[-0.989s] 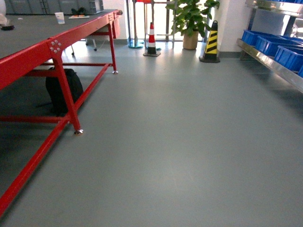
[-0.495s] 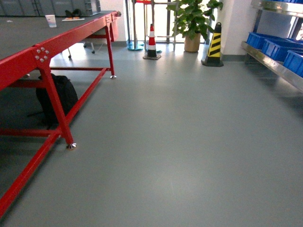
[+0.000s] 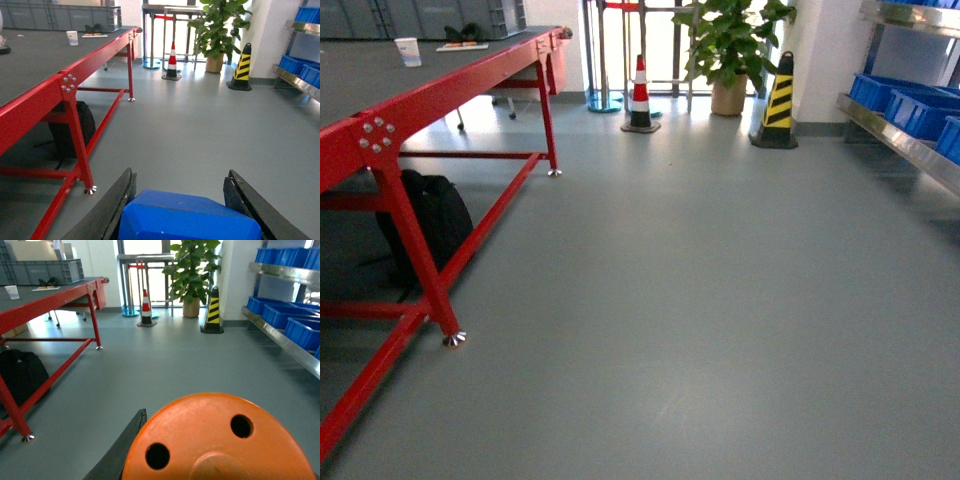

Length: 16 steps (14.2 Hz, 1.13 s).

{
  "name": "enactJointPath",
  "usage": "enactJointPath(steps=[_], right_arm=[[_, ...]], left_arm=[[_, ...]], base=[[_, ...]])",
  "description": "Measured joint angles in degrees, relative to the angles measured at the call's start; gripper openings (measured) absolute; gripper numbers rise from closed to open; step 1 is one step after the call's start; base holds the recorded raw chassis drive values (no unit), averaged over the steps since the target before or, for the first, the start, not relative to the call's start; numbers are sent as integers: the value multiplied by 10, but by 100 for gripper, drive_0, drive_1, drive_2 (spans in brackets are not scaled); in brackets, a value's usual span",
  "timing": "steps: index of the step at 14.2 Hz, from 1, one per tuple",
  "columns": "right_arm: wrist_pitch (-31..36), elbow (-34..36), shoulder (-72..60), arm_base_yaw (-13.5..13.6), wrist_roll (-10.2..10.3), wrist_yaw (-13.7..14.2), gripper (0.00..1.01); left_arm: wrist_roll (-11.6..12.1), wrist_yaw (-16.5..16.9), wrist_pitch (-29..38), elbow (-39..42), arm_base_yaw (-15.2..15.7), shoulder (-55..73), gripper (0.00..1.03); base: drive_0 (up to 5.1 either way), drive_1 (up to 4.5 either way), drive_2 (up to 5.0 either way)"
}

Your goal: Sort blue parts and orange caps into right shelf containers

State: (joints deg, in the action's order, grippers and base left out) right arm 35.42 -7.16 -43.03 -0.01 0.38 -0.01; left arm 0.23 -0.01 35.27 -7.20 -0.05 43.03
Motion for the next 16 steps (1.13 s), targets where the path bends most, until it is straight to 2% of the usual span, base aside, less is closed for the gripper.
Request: enactJointPath(steps=[7, 13, 16], right_arm=[[-2, 0, 0, 0, 0, 0, 43], [1, 0, 0, 0, 0, 0, 43], [-1, 0, -2, 0, 0, 0, 43]], left_arm=[[0, 0, -2, 0, 0, 0, 45], [0, 0, 2, 0, 1, -1, 45], [0, 0, -1, 0, 1, 1, 45]], base=[[-18, 415, -452], [-186, 240, -612], [-157, -157, -157]])
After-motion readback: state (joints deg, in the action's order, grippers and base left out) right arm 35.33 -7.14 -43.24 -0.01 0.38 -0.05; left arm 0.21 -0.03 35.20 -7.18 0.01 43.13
